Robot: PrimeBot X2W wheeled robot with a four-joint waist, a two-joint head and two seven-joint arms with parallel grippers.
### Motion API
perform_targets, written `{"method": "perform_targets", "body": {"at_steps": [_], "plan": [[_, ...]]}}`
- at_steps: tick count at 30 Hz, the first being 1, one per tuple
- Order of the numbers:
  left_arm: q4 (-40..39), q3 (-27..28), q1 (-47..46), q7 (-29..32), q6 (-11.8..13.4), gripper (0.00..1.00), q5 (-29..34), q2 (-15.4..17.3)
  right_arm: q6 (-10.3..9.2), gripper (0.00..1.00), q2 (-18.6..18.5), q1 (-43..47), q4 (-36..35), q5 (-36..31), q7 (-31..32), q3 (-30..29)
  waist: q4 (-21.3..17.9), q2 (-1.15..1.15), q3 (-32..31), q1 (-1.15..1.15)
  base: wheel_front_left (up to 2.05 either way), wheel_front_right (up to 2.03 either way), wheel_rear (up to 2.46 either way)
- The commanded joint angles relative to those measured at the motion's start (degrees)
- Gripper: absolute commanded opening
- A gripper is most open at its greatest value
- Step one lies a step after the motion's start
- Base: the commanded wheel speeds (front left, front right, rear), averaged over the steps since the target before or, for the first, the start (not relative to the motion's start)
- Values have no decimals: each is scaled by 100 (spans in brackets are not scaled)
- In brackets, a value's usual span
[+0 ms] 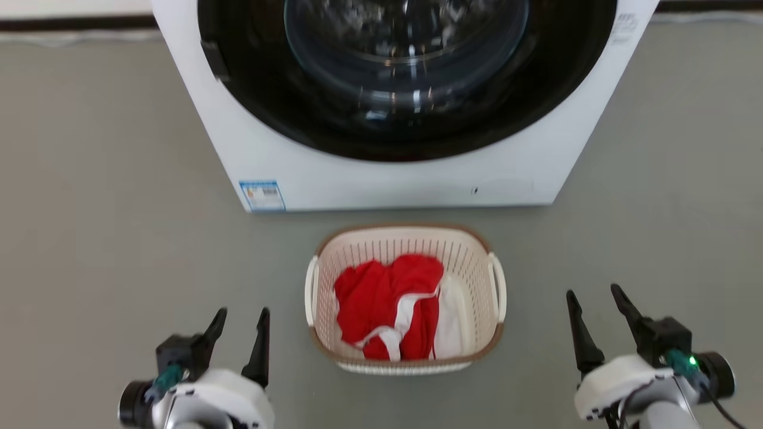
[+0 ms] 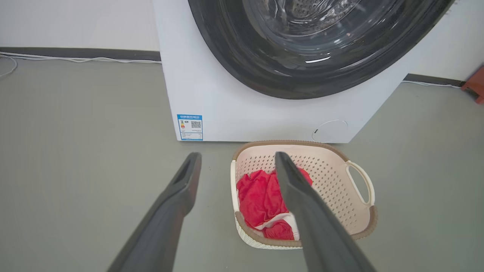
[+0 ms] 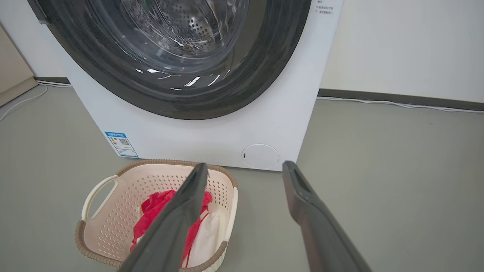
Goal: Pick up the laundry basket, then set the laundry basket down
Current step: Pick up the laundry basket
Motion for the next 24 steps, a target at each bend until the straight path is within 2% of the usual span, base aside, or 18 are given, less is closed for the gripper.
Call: {"method": "perform_targets", "body": {"at_steps": [1, 8, 15, 24], "plan": [[84, 78, -412, -54, -30, 100, -61, 69, 35, 100, -7, -358, 112, -50, -80, 99, 43, 0, 408, 0, 0, 0, 0], [807, -175, -1209, -54, -33, 100, -85, 69, 35, 100, -5, -1104, 967, -56, -66, 162, 80, 0, 1091, 0, 0, 0, 0], [1752, -603, -2217, -54, -36, 100, -382, 69, 35, 100, -5, -1998, 1956, -186, 226, 199, 155, 0, 1846, 0, 0, 0, 0], [2556, -996, -3168, -54, -38, 100, -644, 69, 35, 100, -4, -2835, 2593, -343, 95, 150, 172, 0, 2537, 0, 0, 0, 0]]}}
